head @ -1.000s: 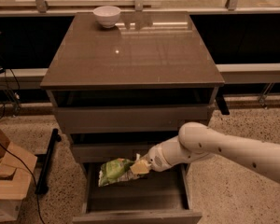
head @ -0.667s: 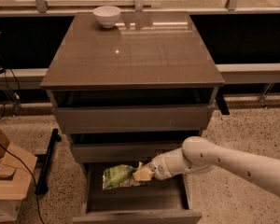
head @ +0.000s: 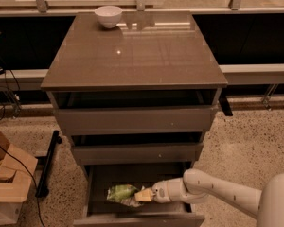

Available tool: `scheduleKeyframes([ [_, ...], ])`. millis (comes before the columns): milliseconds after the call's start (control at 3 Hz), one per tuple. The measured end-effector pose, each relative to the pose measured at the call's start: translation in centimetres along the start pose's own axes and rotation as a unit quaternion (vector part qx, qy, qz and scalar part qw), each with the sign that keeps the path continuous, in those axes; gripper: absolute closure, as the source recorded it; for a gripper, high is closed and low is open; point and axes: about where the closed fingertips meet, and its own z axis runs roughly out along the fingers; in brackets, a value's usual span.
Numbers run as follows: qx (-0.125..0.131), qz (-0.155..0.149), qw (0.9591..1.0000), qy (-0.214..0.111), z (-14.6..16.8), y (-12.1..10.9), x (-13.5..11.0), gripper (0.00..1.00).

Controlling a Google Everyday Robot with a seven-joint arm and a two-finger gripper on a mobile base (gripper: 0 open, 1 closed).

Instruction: Place green jalapeno chip bag into bottom drawer

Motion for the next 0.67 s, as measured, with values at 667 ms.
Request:
scheduleKeyframes([
  [667,0.018,0.017,0.9997,0.007,2.4,-1.4,1.6,1.0],
])
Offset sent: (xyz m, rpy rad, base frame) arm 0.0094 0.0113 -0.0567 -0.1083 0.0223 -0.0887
